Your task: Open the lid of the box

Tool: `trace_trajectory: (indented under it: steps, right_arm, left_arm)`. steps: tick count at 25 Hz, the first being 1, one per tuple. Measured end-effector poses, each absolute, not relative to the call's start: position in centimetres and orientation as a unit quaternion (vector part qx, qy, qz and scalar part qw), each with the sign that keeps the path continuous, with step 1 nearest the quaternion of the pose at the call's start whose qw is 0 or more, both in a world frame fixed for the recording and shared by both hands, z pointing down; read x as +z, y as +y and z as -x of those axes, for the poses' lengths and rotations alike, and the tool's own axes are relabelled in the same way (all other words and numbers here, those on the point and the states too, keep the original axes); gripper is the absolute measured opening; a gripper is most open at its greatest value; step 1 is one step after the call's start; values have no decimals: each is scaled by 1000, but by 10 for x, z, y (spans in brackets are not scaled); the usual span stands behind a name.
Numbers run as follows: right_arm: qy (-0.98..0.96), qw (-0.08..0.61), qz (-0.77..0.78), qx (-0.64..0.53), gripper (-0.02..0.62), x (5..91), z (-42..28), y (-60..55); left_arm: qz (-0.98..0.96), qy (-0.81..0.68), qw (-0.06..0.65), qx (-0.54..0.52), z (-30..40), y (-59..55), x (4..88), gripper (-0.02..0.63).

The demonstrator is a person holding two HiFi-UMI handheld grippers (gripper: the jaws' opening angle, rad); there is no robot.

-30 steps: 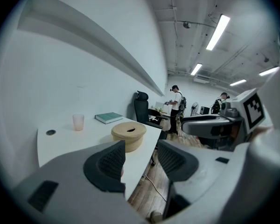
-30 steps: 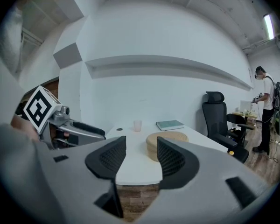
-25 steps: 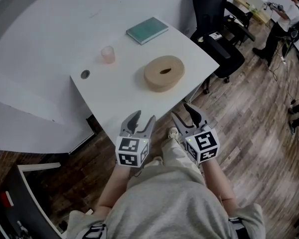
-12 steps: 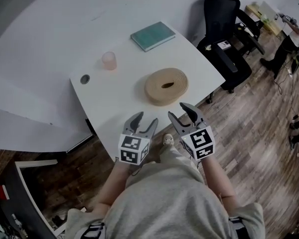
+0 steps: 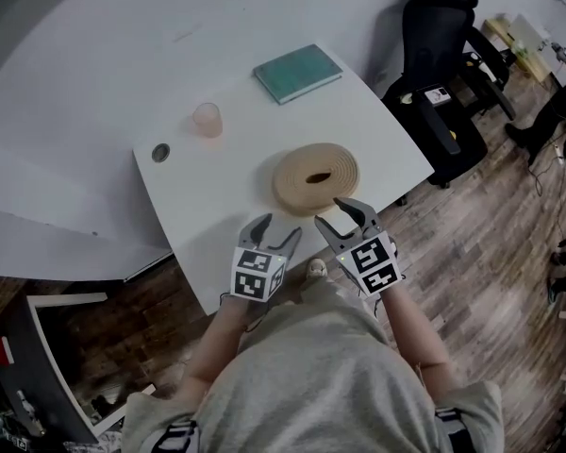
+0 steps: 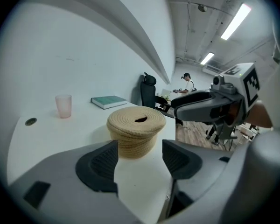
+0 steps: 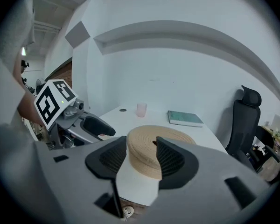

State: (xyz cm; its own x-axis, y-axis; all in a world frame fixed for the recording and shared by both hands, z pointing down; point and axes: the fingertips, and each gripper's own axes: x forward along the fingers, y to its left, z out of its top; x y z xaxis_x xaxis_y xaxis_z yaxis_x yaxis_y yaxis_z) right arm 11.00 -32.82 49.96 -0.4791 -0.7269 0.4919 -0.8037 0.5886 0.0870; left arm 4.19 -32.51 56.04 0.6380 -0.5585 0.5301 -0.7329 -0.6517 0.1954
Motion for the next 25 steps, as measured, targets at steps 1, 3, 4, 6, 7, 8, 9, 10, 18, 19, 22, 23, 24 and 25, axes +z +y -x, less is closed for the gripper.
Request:
trace_trajectory:
  steps: [1, 3, 4, 6, 7, 8, 9, 10, 18, 19, 22, 23, 24, 25]
  right_arm:
    - [-859, 254, -438, 78, 202, 504, -110, -331]
    - [-863, 269, -420, 77, 201, 514, -110, -336]
    - [-865, 278, -410, 76, 202, 519, -109, -338]
    - [-869, 297, -390, 72, 202, 528, -108, -341]
    - [-870, 308, -380, 69, 201, 533, -108, -343]
    - [-870, 319, -370, 64, 202, 537, -109, -344]
    - [-871, 330, -360, 59, 201, 541, -109, -346]
    - [-871, 340, -350, 52, 201, 544, -108, -348]
    - [-873, 401, -277, -4, 182, 566, -100, -357]
    - [-873, 407, -270, -10, 179, 568, -99, -358]
    - [-872, 422, -248, -29, 169, 573, -98, -359]
    - [-871, 427, -240, -35, 164, 574, -98, -360]
    - [-871, 432, -231, -42, 163, 576, -98, -360]
    - [-870, 437, -223, -48, 159, 577, -99, -359]
  left_arm:
    - [-879, -370, 205, 219, -43, -329, 564, 270]
    - [-873, -379, 212, 224, -44, -336, 573, 275]
    - [-869, -383, 214, 227, -44, -338, 577, 277]
    - [-864, -389, 218, 234, -46, -344, 585, 280]
    - [-862, -391, 219, 238, -47, -346, 589, 282]
    - [-859, -393, 220, 242, -49, -348, 592, 283]
    - [-857, -394, 221, 247, -50, -350, 596, 284]
    - [-855, -396, 223, 251, -51, -353, 600, 284]
    - [-841, -410, 230, 269, -57, -370, 620, 287]
    - [-840, -411, 230, 271, -58, -372, 623, 287]
    - [-836, -415, 232, 274, -59, -376, 630, 287]
    - [-835, -415, 233, 275, -60, -377, 632, 287]
    - [-835, -417, 233, 275, -62, -378, 634, 287]
    - [-833, -419, 234, 275, -63, -380, 635, 287]
